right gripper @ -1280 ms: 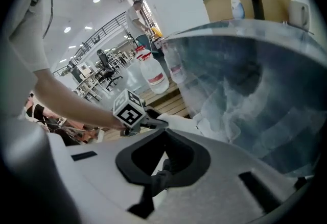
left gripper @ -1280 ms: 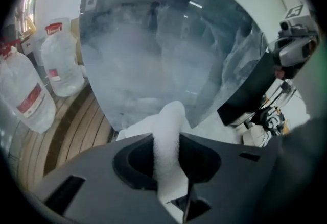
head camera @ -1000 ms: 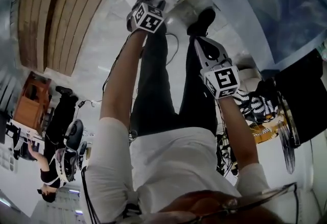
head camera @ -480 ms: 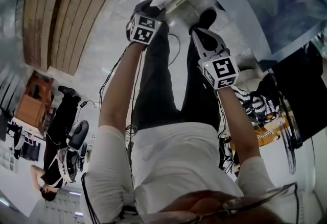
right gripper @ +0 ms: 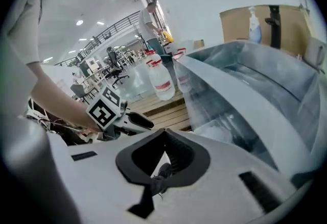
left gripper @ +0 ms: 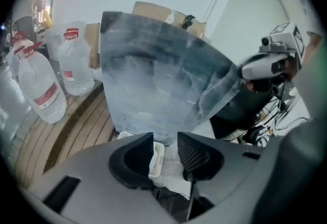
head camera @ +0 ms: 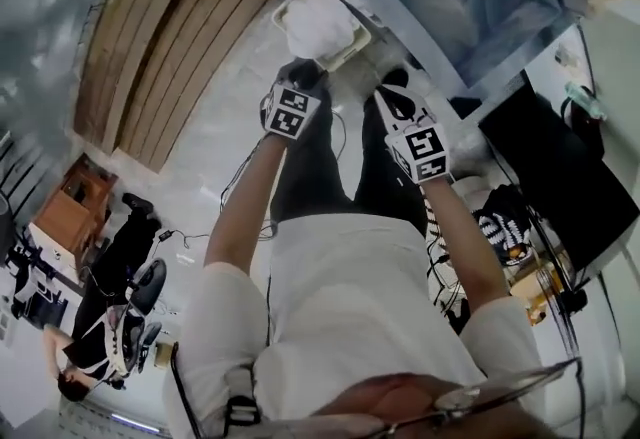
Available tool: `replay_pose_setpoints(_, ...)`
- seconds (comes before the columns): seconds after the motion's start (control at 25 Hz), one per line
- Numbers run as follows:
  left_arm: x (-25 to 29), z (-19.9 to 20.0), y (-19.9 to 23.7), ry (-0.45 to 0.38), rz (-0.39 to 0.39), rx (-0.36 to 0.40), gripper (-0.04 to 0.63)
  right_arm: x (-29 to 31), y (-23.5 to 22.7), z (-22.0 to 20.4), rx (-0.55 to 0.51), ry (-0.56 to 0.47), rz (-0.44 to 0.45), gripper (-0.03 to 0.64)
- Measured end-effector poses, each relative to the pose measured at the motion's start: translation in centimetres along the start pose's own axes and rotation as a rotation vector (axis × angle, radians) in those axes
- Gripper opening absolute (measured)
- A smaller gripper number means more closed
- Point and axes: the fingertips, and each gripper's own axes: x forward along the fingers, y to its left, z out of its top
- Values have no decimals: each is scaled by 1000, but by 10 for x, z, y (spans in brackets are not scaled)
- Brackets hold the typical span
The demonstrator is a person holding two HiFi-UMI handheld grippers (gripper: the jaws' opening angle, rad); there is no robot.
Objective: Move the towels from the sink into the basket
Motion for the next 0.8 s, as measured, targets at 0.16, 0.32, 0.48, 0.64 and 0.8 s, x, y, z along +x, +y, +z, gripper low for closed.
replay_pose_setpoints(0.16, -54, 37, -25, -51, 8, -8, 109, -37, 13, 32, -60, -21, -3, -2)
replay_pose_setpoints(0.32, -97, 71, -45, -115, 31, 0, 92, -70, 17, 64, -117, -63, -20, -2)
replay_pose_setpoints(0.48, -144, 100, -66, -156, 45, -31, 75, -113, 20, 95, -88, -123, -25, -2)
replay_pose_setpoints(0.64, -197, 139, -87, -216, 33, -83, 46, -159, 26, 120, -9, -177, 7, -2)
replay_pose_setpoints(0.8, -245, 179, -107, -310, 37, -70, 35, -203, 27, 144, 21, -246, 21, -2)
